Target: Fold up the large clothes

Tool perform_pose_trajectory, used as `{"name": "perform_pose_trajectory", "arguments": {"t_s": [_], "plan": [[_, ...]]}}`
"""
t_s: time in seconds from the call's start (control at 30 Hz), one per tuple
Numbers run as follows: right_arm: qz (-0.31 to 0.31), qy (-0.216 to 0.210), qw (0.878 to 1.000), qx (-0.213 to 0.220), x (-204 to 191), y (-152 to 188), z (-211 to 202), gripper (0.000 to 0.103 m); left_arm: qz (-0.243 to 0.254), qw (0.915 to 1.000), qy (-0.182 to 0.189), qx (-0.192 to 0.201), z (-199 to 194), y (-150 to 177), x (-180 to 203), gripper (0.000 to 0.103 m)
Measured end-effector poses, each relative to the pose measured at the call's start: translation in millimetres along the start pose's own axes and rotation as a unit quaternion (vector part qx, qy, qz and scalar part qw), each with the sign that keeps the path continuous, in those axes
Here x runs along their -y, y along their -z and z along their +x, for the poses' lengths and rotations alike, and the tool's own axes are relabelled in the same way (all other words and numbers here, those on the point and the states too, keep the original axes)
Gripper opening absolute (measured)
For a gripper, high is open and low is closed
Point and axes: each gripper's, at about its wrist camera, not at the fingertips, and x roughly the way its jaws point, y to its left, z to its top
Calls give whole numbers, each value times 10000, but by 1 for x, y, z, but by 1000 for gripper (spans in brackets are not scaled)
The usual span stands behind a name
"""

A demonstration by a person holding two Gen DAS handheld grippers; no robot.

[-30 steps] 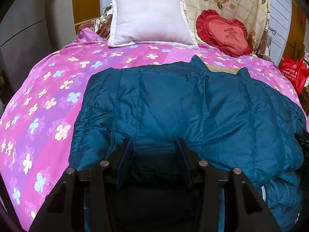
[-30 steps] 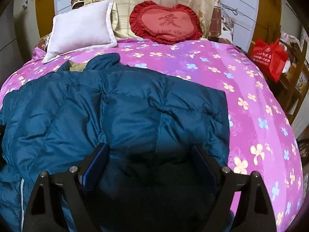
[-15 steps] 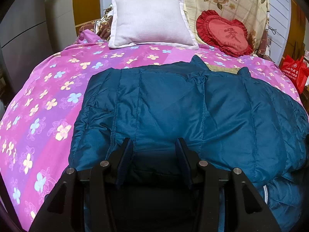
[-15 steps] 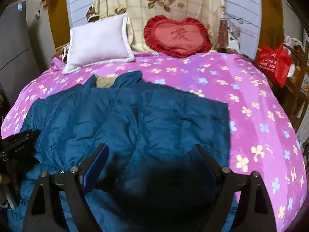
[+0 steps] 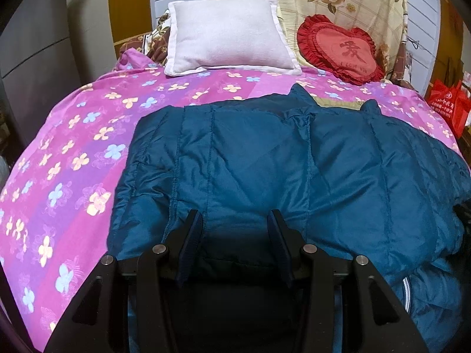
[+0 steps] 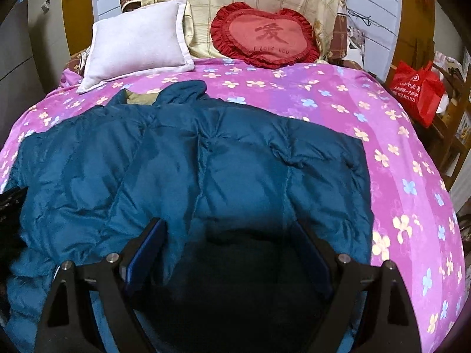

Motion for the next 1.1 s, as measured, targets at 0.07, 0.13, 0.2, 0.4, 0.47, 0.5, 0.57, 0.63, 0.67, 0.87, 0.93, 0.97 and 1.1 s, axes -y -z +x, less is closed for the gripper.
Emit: {"name": "perform_pose_trajectory", "arguments": {"t_s": [0.07,0.13,0.2,0.4,0.47,0.5,0.57,0.63,0.67,0.87,0.93,0.97,1.1], "plan": [[43,-67,10000,59,2,3,-9,90,37,10000,-60,26,-5,2,3,29],[57,-76,9999,127,6,6,-19,90,29,10000,-64,32,-9,2,3,29],[52,-75,9998,148,10,10,-29,91,15,10000,-32,49,-15,3,2,29],[46,-25,10000,74,18,24,-43,91,96,9999,-10,122,-34,8,1,29],[17,13,10000,40,20,29,-49,91,107,9999,-8,133,-41,11,-1,29],[15,10,10000,30,20,31,-51,91,119,9998,-15,139,-45,13,-2,29],[23,-42,10000,2,21,38,-59,91,163,9998,-20,150,-52,17,-3,29],[4,-69,10000,-22,21,45,-66,91,247,9996,-38,150,-61,22,-6,29],[-19,-81,10000,-47,21,49,-70,91,282,9995,-58,143,-65,26,-7,29],[-106,-134,9997,-196,19,73,-91,91,348,9994,-49,36,-88,49,-19,29],[-59,-149,9997,-204,21,80,-97,91,358,9993,-43,10,-95,58,-23,29],[-34,-144,9996,-221,22,83,-99,91,372,9993,-53,1,-99,62,-25,29],[64,-125,9993,-333,25,99,-105,91,396,9992,-62,-35,-113,77,-31,29]]}}
